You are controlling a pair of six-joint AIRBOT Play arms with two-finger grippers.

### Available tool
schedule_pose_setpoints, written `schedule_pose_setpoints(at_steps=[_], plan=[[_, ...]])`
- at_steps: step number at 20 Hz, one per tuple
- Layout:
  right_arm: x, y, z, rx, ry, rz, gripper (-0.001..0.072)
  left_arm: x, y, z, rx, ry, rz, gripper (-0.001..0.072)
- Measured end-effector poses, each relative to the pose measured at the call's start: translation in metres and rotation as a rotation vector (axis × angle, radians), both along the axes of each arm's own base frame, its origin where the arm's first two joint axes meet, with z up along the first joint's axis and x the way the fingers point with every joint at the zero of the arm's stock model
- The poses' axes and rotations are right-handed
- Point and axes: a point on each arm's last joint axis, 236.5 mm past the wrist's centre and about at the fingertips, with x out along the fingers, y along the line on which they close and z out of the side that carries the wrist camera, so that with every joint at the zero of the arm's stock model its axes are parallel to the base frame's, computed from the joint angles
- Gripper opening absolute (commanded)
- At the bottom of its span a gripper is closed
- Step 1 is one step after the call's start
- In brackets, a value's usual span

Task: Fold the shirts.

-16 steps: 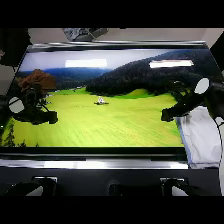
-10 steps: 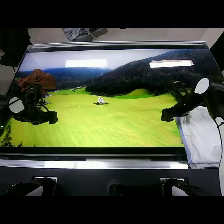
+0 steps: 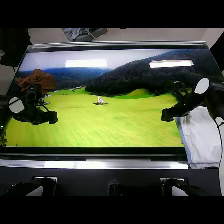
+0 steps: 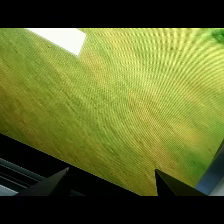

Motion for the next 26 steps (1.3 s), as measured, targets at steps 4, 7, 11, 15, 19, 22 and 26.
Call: schedule_pose_setpoints(at_steps=[4, 7, 11, 15, 19, 22, 26], plan=[[0.0, 0.0, 0.0, 0.0, -0.002, 0.0, 0.0681, 0.0, 0.0, 0.0, 0.0, 0.0, 0.0, 0.0526], [0.002, 0.0, 0.0, -0.001, -0.008, -0.001, 0.07, 0.0, 0.0, 0.0, 0.0, 0.0, 0.0, 0.0529], [0.014, 0.001, 0.002, 0.005, -0.057, -0.021, 0.0698, 0.004, -0.001, 0.001, -0.005, -0.018, 0.01, 0.072], [0.034, 0.006, 0.006, 0.036, -0.135, -0.067, 0.0692, 0.013, -0.002, 0.004, -0.015, -0.055, 0.036, 0.072], [0.045, 0.007, 0.01, 0.048, -0.182, -0.087, 0.0699, 0.042, 0.002, 0.019, -0.037, -0.15, 0.086, 0.072], [0.051, 0.005, 0.011, 0.041, -0.207, -0.091, 0.0696, 0.089, 0.042, 0.042, -0.049, -0.219, 0.216, 0.072], [0.055, 0.005, 0.012, 0.036, -0.228, -0.067, 0.0697, 0.128, 0.132, 0.05, -0.201, -0.203, 0.505, 0.072]])
